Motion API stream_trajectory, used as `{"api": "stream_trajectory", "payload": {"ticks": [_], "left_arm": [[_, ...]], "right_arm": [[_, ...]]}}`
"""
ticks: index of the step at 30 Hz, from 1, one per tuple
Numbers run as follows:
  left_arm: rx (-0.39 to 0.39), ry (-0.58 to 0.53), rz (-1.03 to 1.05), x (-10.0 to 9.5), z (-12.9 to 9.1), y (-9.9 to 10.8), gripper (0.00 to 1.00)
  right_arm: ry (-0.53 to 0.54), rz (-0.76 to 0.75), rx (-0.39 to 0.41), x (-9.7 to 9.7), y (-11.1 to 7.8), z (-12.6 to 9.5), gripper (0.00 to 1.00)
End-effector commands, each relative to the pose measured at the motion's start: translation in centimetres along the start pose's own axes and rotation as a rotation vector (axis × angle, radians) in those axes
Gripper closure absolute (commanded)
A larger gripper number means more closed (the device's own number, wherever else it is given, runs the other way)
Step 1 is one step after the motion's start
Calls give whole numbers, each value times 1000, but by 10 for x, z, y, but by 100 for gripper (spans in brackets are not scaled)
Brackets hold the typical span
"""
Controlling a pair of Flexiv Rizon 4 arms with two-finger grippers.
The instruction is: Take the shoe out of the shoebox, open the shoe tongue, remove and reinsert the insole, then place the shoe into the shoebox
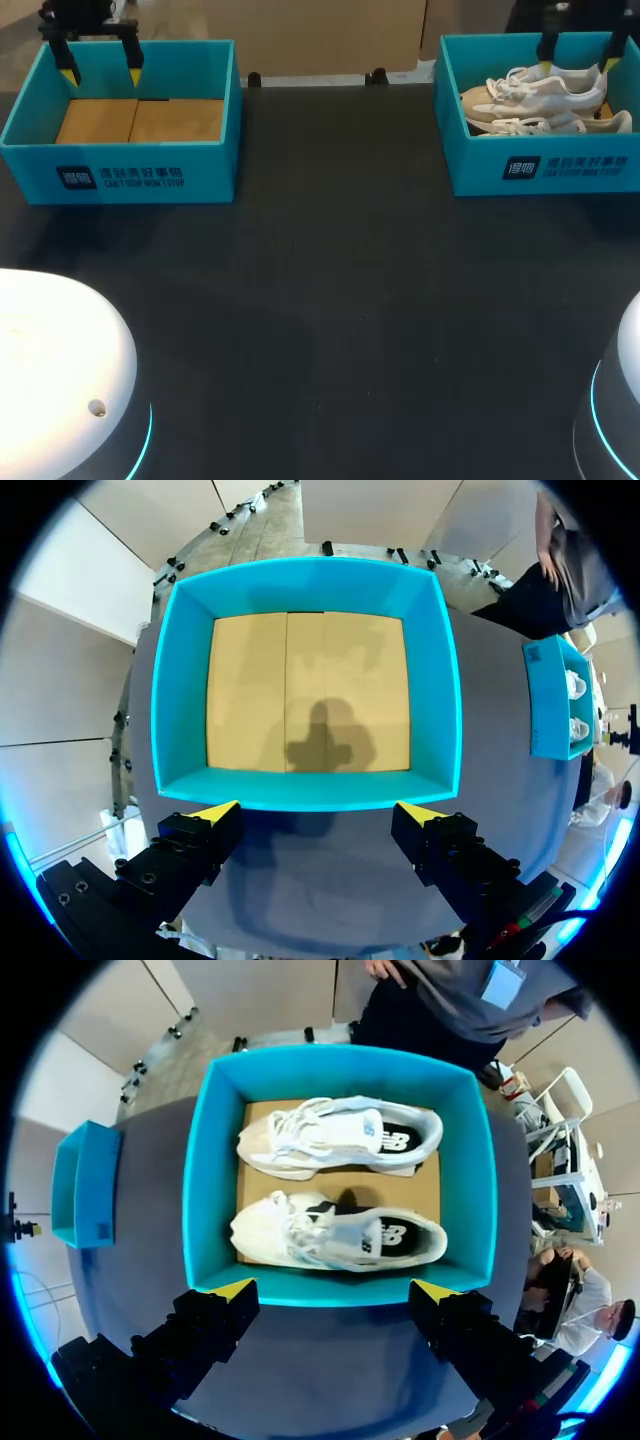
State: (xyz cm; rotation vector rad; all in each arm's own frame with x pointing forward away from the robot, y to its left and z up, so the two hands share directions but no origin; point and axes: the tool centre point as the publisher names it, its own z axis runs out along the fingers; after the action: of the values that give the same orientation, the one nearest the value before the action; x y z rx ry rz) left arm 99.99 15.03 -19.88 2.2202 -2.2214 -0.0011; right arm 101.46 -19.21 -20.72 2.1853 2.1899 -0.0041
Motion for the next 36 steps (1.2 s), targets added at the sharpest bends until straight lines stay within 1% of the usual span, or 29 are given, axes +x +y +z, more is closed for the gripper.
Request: {"api": "stream_trajectory", "payload": {"ticks": [1, 6, 12, 22, 23, 27, 30, 36], "left_arm": [[0, 0, 0, 0, 0, 0, 0], [0, 0, 0, 0, 0, 0, 0], [0, 0, 0, 0, 0, 0, 0], [0, 0, 0, 0, 0, 0, 0], [0, 0, 0, 0, 0, 0, 0], [0, 0, 0, 0, 0, 0, 0], [0, 0, 0, 0, 0, 0, 0], [0, 0, 0, 0, 0, 0, 0]], "right_arm": [[-8, 10, 20, -17, 3, 10, 0], [-27, 17, 15, -37, 2, 23, 0], [-44, 20, 12, -53, 2, 41, 0], [-25, 7, 6, -77, -8, 66, 0], [-10, 0, 6, -80, -8, 69, 0], [-4, -3, 20, -88, -5, 78, 0], [-28, -5, 30, -94, -1, 88, 0], [-18, 0, 26, -105, 3, 102, 0]]}}
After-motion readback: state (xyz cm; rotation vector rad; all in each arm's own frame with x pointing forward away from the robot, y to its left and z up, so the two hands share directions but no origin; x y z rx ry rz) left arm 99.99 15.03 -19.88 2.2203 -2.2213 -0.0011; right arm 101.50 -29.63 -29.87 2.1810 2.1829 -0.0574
